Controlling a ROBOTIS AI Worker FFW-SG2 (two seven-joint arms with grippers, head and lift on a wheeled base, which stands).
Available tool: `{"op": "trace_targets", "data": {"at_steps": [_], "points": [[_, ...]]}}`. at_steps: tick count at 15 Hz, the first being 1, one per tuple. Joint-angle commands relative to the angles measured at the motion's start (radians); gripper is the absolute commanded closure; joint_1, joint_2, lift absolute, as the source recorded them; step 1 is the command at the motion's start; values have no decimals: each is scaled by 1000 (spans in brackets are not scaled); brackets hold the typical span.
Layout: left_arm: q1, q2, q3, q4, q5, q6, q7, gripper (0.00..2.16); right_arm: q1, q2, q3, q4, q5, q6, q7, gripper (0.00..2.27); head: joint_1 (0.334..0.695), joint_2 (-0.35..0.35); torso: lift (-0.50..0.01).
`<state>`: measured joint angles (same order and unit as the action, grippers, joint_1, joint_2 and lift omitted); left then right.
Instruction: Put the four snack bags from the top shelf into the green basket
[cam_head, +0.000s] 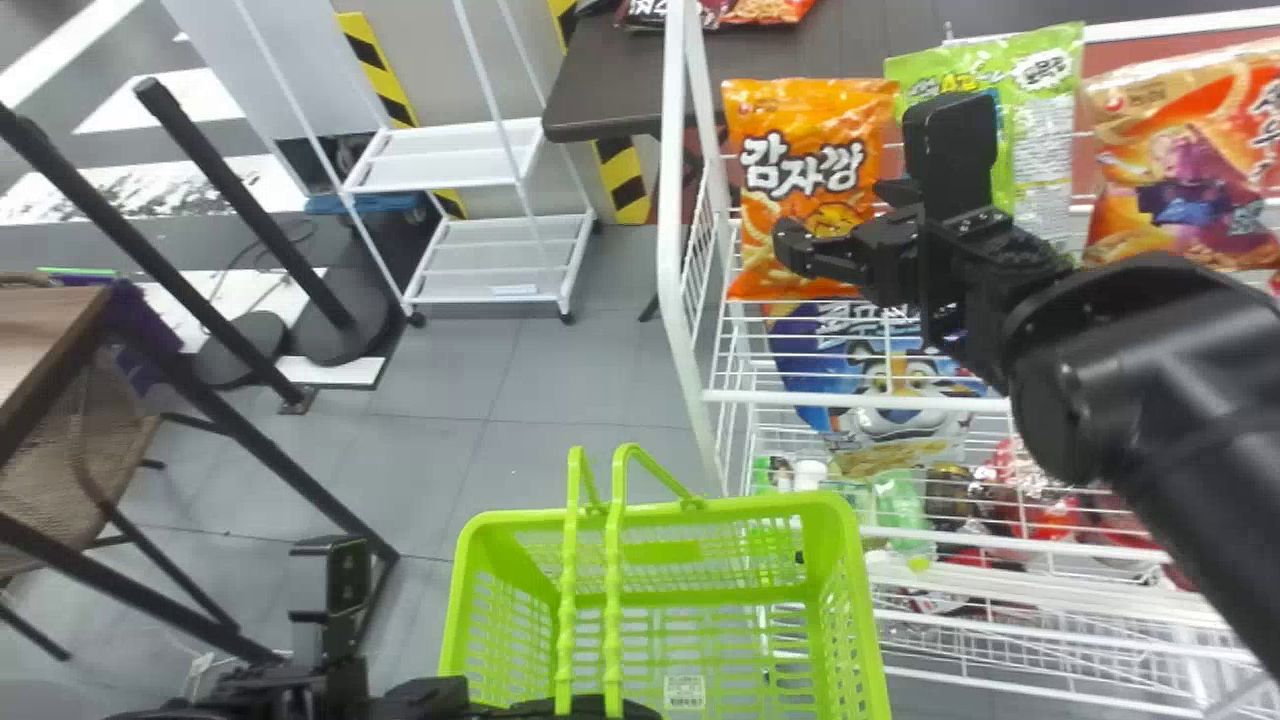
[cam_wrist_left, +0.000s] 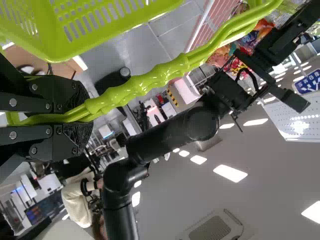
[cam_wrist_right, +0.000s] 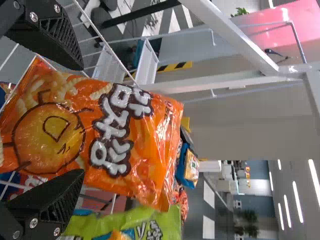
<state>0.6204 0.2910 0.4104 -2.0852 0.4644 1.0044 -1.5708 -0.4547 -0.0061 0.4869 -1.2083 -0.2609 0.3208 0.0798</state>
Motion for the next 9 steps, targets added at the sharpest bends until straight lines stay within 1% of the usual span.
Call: {"op": "trace_targets", "data": {"at_steps": [1,4,5,7,9], "points": [[5,-3,7,5,7,-5,-10,2148,-82,7,32,164,-3,-76,3,80,695,302,0],[5,-3,10,7,11,-8,-10,2148,-162,7,73,332,-1,-171,9,90,695,285,0],[5,-3,8,7,13,-8,-10,2148,-176,7,85,362,-1,-202,9,100,695,270,0],[5,-3,10,8,13,-11,-10,2148,-193,7,108,389,-3,-211,23,144,695,262,0],[4,-3,10,11,11,-11,-10,2148,-208,7,110,412,-4,-211,63,262,695,262,0]]}}
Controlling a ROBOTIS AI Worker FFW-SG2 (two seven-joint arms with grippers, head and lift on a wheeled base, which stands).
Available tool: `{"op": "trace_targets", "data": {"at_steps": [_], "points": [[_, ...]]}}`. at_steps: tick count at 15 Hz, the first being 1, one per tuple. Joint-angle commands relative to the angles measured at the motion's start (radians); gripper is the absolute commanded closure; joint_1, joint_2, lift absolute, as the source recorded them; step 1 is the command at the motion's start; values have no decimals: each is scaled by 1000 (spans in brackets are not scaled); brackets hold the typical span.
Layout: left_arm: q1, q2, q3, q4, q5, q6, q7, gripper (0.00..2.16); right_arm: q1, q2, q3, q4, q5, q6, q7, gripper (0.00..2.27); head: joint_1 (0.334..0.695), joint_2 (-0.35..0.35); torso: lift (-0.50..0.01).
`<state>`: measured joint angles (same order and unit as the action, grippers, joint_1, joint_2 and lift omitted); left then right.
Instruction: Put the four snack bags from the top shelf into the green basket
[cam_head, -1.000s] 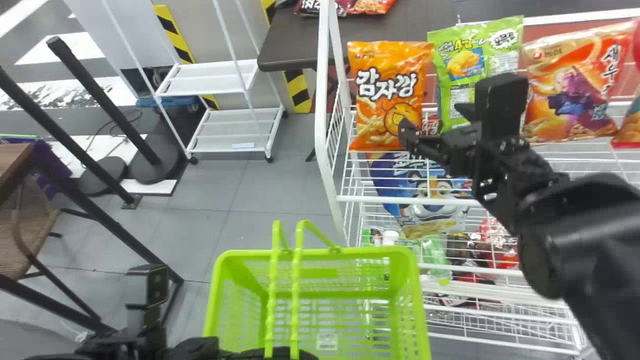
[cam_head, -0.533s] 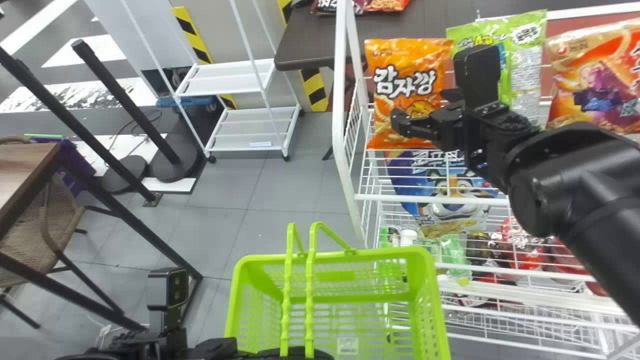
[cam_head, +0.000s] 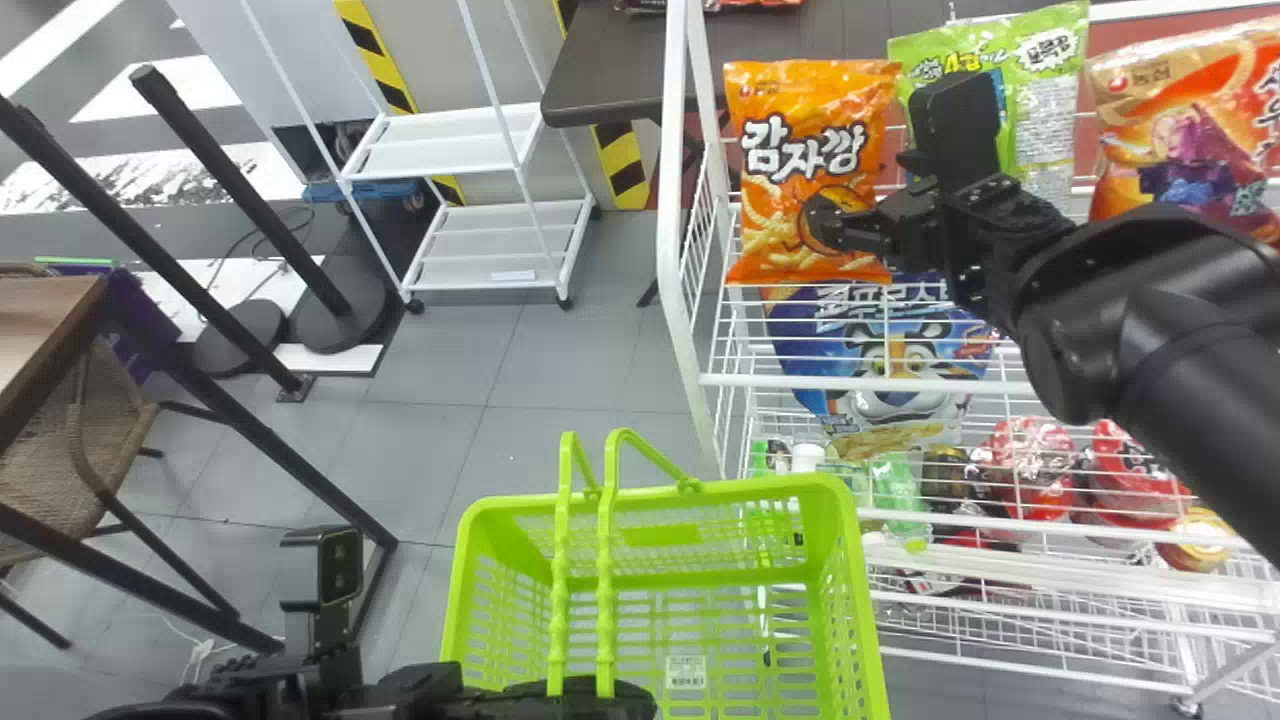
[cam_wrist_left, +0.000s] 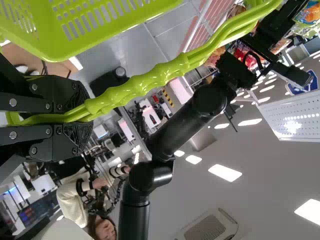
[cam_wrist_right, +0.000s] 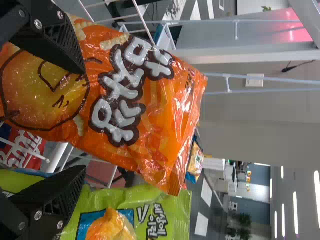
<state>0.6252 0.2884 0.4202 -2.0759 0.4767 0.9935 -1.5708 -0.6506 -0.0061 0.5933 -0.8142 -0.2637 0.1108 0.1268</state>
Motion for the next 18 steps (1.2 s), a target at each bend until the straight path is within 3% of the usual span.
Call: {"op": "trace_targets", "data": {"at_steps": [1,2,3,5,6,8,11,18], "points": [[-2,0,-1,2,0,0,-10,2148,-23,7,2,38,-3,5,45,360,695,268,0],[-2,0,-1,3,-1,0,-10,2148,-37,7,2,58,-6,5,83,444,695,270,0],[-4,-2,-1,5,-1,0,-10,2148,-46,7,2,72,-8,5,131,721,695,272,0],[-4,-3,-1,16,0,-12,-10,2148,-46,7,2,72,-14,11,140,1781,695,280,0],[-4,-3,-1,16,-1,-15,-10,2148,-46,7,2,72,-15,20,125,2125,695,281,0],[-5,-3,0,19,0,-15,-10,2148,-47,7,-1,70,-19,20,123,2246,695,278,0],[-10,0,2,25,0,-15,-10,2148,-32,7,-9,52,-8,17,120,2250,695,274,0],[-53,12,31,51,19,-12,-10,2148,186,7,-109,-407,100,223,77,2246,695,322,0]]}}
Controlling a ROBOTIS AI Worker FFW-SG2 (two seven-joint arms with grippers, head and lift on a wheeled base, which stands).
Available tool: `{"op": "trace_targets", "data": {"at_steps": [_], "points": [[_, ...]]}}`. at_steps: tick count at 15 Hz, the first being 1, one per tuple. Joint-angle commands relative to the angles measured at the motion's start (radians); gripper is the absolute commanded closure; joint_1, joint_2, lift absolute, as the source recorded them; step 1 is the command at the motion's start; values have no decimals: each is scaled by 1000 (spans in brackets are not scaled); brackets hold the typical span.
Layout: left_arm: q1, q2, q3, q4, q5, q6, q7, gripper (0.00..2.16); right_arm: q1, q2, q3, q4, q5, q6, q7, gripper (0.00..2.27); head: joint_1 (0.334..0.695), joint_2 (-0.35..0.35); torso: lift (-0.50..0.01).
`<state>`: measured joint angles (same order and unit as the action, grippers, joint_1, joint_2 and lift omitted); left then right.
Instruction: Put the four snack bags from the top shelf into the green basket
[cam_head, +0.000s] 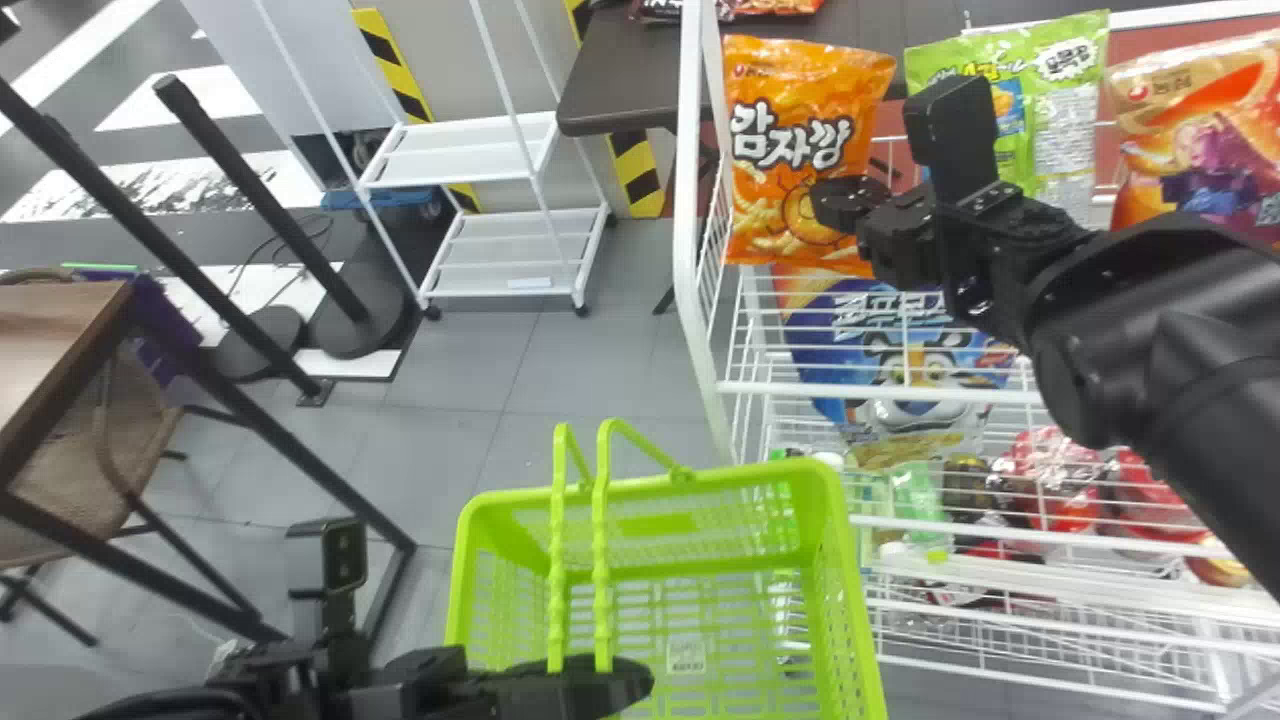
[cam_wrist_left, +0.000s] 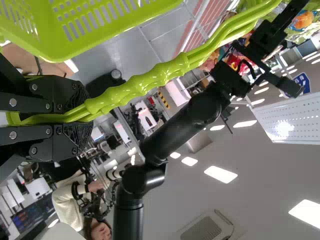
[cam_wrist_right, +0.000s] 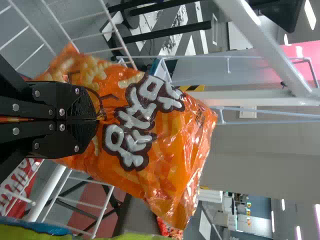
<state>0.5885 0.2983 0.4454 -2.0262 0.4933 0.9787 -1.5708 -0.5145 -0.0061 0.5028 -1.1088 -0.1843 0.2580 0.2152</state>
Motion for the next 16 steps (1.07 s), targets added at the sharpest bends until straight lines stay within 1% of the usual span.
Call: {"op": "trace_targets", "data": {"at_steps": [1,4,6,7,11,13,15,16], "points": [[-30,2,9,1,1,12,-10,2148,102,7,-27,-207,60,122,-40,2246,695,327,0],[-85,-5,13,11,-25,36,-10,2148,289,7,-104,-496,131,269,-51,2246,695,335,0],[-115,-5,4,14,-36,55,-10,2148,427,7,-124,-704,169,358,-79,2246,695,330,0],[-128,-5,1,17,-45,67,-10,2148,498,7,-139,-803,184,380,-79,2246,695,326,0],[-153,-7,-20,26,-71,85,-10,2148,742,7,-194,-1149,190,496,-79,2250,695,301,0],[-154,-8,-22,29,-79,85,-10,2148,860,-35,-201,-1293,164,570,-77,2246,695,283,0],[-154,-11,-22,29,-84,110,-10,2148,942,-64,-188,-1379,134,649,-76,2246,695,281,0],[-154,-15,-22,29,-85,116,-10,2148,970,-78,-164,-1407,129,683,-73,2246,695,286,0]]}}
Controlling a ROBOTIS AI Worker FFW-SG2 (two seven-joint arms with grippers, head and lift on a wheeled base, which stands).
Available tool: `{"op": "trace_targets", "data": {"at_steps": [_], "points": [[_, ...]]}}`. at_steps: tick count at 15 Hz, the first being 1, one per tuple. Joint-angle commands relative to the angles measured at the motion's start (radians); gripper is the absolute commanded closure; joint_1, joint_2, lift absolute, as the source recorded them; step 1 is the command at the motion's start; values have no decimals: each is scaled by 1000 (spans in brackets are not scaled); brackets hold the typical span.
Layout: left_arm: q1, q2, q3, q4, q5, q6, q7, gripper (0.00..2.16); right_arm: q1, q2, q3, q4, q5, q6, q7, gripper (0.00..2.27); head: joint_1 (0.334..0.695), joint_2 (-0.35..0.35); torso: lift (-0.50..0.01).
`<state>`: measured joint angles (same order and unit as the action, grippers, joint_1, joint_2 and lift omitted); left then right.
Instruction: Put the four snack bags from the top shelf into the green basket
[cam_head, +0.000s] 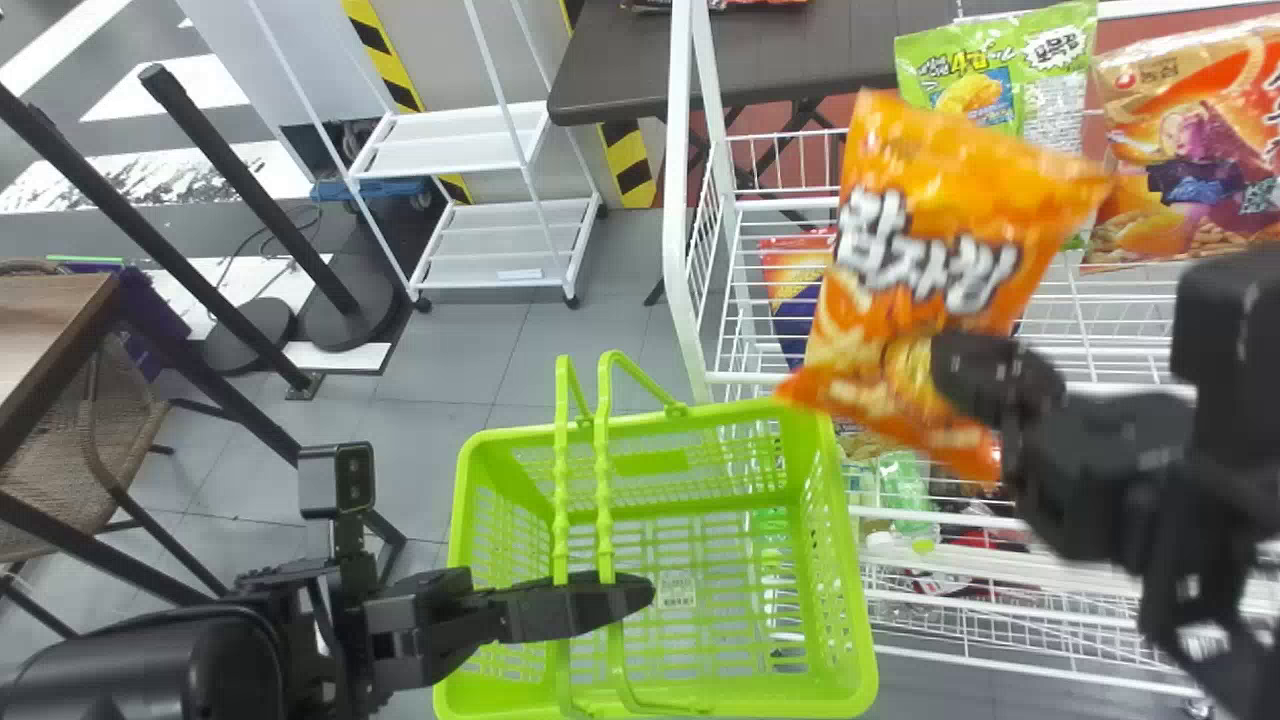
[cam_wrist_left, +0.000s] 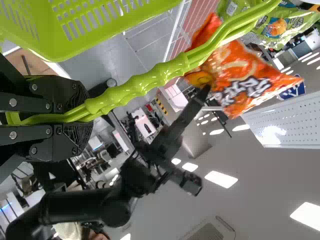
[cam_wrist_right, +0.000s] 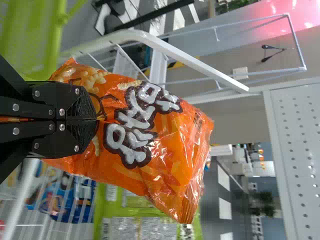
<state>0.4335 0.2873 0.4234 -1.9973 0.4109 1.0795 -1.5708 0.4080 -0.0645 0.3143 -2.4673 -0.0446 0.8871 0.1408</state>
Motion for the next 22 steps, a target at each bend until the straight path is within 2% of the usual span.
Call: {"op": "trace_targets", "data": {"at_steps": [1,3,5,9,11,15,18,19,20,21,22], "points": [[-1,-7,0,-1,-6,18,-10,2148,60,-37,55,-62,-14,88,3,2246,695,306,0],[-1,-13,0,-8,-12,34,-10,2148,57,-54,124,-65,-17,171,2,2246,695,350,0],[-2,-20,-3,-9,-17,34,-10,2148,9,-54,195,-25,-17,254,-1,2250,695,350,0],[-2,-27,-12,-21,-17,61,-10,2148,-150,-40,336,202,-44,254,-40,2250,695,350,0],[-2,-30,-23,-23,-18,61,-10,2148,-239,-17,379,347,-87,254,-75,2250,695,350,0],[-2,-36,-31,-23,-18,61,-10,2148,-367,63,482,582,-127,201,-82,2250,695,350,0],[-10,-36,-41,-23,-21,61,-10,2148,-405,65,529,637,-153,189,-82,2246,695,350,0],[-10,-36,-41,-23,-18,61,-10,2148,-406,65,529,643,-158,192,-82,2078,695,350,0],[-13,-34,-43,-21,-21,61,-10,2148,-406,65,525,643,-182,192,-82,1490,695,350,0],[-18,-31,-45,-21,-21,61,-10,2148,-403,65,523,636,-193,192,-82,282,695,350,0],[-18,-30,-43,-23,-18,64,-10,2148,-390,65,519,627,-189,198,-82,-2,695,350,0]]}}
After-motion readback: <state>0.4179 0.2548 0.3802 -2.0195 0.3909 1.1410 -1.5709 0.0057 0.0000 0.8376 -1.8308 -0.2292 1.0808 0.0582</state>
